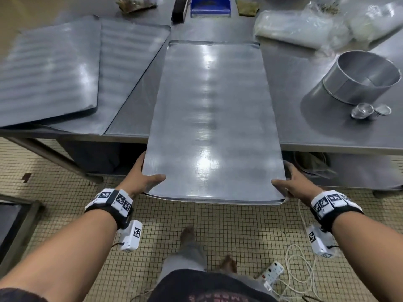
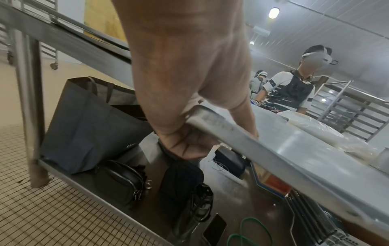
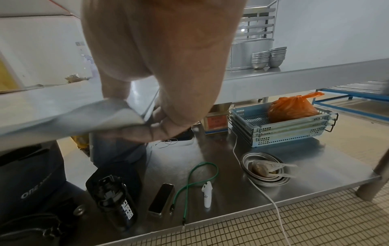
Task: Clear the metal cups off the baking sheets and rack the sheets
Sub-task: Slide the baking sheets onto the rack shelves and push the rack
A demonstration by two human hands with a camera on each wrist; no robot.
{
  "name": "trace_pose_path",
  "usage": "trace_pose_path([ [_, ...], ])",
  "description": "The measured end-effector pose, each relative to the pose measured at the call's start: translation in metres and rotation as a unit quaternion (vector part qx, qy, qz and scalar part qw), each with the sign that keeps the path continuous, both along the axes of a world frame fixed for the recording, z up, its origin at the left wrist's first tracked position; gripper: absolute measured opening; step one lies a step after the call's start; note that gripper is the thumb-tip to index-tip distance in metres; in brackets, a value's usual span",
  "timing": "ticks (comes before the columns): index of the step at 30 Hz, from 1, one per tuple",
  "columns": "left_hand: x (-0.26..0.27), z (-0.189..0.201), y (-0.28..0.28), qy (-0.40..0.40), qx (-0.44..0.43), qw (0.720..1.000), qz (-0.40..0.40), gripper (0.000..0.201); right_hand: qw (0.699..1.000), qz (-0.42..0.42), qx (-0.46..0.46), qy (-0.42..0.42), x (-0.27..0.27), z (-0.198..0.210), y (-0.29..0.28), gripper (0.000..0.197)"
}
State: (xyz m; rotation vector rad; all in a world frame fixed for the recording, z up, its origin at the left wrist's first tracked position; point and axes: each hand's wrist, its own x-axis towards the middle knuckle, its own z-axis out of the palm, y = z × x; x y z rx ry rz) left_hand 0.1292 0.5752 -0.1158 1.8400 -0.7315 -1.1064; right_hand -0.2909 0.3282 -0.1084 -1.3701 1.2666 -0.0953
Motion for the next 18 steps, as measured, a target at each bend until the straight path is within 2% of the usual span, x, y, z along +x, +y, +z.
trace_pose_path([
  [4,-0.021,-0.004,0.024,-0.001,0.033,0.999,0.03,0.102,1.0,0.016,0.023,0.007,-0.021,-0.005,0.005,0.08],
  [9,-0.03,-0.004,0.029,0.012,0.041,0.996,0.075,0.095,0.997,-0.03,-0.069,0.031,-0.016,-0.007,-0.006,0.051],
  [11,-0.028,-0.001,0.016,0.016,0.041,0.995,0.084,0.08,0.994,-0.04,-0.098,0.035,-0.003,-0.002,-0.012,0.037],
  [13,-0.024,0.001,0.0,0.004,0.034,0.996,0.084,0.06,0.99,-0.06,-0.115,0.045,0.009,0.0,-0.019,0.032],
  [16,-0.018,0.003,-0.023,-0.024,0.036,0.995,0.085,0.039,0.985,-0.061,-0.143,0.077,0.02,-0.007,-0.032,0.034],
  [18,-0.013,0.001,-0.035,-0.025,0.028,0.995,0.089,0.034,0.982,-0.045,-0.153,0.101,0.025,-0.012,-0.04,0.042],
])
